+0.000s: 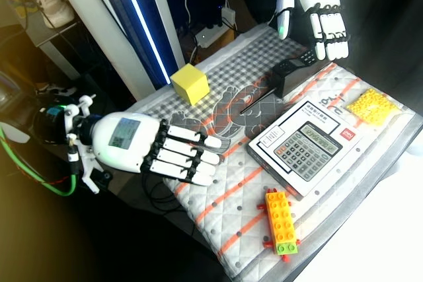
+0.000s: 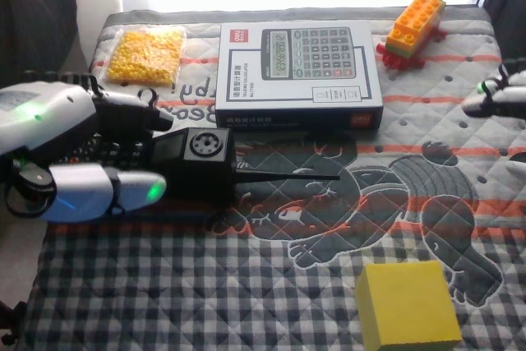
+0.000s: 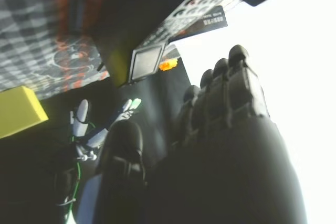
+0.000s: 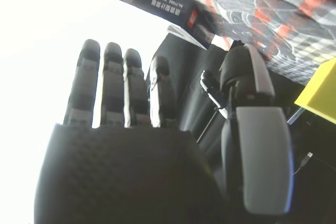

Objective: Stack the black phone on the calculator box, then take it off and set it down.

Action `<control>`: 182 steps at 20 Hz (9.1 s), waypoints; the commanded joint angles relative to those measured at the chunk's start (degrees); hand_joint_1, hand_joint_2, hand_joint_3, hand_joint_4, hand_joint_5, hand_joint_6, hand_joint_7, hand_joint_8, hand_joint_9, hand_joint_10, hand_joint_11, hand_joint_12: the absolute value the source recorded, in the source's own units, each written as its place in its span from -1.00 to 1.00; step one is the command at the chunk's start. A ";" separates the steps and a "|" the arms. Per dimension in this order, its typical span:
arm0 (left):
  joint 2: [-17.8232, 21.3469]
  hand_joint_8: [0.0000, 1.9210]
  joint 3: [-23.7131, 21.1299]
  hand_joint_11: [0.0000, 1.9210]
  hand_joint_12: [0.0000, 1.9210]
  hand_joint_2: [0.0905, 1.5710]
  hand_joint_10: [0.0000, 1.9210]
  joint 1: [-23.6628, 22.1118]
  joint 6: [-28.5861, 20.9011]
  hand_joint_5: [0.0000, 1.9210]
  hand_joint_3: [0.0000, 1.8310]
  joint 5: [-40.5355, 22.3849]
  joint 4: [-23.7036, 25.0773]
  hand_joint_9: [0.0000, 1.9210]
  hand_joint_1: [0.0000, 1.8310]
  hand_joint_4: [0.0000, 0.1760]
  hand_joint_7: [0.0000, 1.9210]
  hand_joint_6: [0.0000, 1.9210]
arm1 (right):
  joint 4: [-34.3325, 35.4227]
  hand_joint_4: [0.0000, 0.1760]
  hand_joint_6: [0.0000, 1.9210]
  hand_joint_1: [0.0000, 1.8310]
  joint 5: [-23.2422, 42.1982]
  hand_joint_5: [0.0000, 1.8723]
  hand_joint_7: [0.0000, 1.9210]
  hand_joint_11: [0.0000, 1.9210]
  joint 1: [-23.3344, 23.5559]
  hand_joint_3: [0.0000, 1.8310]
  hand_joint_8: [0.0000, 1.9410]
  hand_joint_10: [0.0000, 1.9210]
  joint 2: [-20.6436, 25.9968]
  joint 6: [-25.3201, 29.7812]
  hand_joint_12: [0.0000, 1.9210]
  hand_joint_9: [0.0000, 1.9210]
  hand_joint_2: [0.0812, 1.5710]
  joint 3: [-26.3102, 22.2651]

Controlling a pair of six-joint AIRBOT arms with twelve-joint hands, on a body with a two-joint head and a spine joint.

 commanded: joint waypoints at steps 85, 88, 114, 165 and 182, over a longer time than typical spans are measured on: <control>-28.36 -0.99 28.83 -1.00 -0.51 0.17 -0.99 -21.22 -4.71 -0.77 -1.00 5.69 -1.56 -0.81 -0.02 0.02 -0.78 -1.00 | -3.53 -0.90 -1.00 -0.39 11.75 -0.33 -0.42 -0.62 2.61 -1.00 -1.00 -1.00 -3.46 6.63 -0.80 -0.49 0.64 2.03; -22.47 -1.00 21.90 -1.00 -0.43 0.19 -1.00 -17.39 -5.43 -0.80 -1.00 -2.63 -1.37 -0.81 -0.11 0.84 -0.79 -1.00 | -2.78 -0.41 -1.00 -0.28 16.01 -0.34 -0.44 -0.56 4.21 -1.00 -1.00 -0.99 -3.82 7.37 -0.86 -0.47 0.54 2.02; -3.41 -1.00 0.35 -1.00 -1.00 0.06 -1.00 14.61 -27.90 -0.96 -0.99 -41.26 -7.99 -1.00 0.11 1.00 -1.00 -1.00 | -2.28 0.64 -1.00 -0.21 -0.72 -0.75 -0.68 -0.90 26.65 -1.00 -1.00 -0.98 -18.99 2.49 0.19 -0.61 0.11 14.12; -0.10 -0.99 -0.84 -0.95 -0.97 0.03 -1.00 27.44 -46.50 -0.94 -0.99 -55.57 -10.67 -0.99 -0.16 0.51 -0.97 -1.00 | -7.21 -1.00 -0.44 0.51 6.40 0.23 0.46 0.19 8.66 -1.00 -0.85 -0.24 -2.38 11.73 -0.07 0.31 0.23 1.49; -0.10 -1.00 -0.80 -1.00 -1.00 0.06 -1.00 27.51 -46.59 -0.95 -0.99 -55.82 -10.56 -1.00 -0.15 0.56 -0.99 -1.00 | -4.19 1.00 -1.00 -0.29 6.73 -1.00 -1.00 -1.00 3.84 -1.00 -1.00 -1.00 -3.38 11.74 -1.00 -1.00 0.02 1.80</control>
